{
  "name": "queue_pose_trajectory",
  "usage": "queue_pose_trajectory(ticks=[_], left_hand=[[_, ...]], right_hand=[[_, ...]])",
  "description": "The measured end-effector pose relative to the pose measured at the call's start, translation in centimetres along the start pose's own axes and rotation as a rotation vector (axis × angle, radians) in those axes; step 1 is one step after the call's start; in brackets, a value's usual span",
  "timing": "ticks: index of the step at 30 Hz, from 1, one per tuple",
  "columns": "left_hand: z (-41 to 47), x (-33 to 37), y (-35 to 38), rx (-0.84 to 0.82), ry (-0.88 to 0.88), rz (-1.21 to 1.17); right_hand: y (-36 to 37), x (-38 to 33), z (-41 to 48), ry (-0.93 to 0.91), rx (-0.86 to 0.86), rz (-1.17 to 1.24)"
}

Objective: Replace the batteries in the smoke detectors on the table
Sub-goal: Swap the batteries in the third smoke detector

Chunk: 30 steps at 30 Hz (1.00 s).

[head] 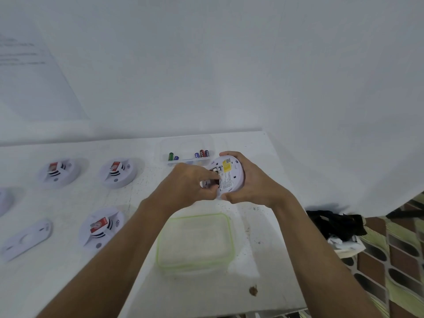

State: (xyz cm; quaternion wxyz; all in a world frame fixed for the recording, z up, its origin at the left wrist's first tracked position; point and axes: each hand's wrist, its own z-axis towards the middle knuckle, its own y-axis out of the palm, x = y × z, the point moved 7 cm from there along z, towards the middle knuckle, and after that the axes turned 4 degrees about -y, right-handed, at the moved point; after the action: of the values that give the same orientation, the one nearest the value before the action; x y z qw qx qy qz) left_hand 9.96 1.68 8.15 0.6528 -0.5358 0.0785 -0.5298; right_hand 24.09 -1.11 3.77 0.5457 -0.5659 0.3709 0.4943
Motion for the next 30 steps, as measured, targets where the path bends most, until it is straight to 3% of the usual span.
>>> queue_pose_trajectory(ticks=[5, 22, 30], left_hand=[[0.4, -1.8, -0.8, 0.092, -0.087, -0.059], [0.6, -4.0, 0.5, 0.043, -0.404, -0.288], [0.4, -4.3, 0.3, 0.183, -0.498, -0.404]], right_hand=[[-0.1, -0.3, 0.2, -0.036, 0.024, -0.016], [0.9, -0.5, 0.2, -0.04, -0.021, -0.039], [0.4, -0.6, 0.5, -0.058, 0.011, -0.009]])
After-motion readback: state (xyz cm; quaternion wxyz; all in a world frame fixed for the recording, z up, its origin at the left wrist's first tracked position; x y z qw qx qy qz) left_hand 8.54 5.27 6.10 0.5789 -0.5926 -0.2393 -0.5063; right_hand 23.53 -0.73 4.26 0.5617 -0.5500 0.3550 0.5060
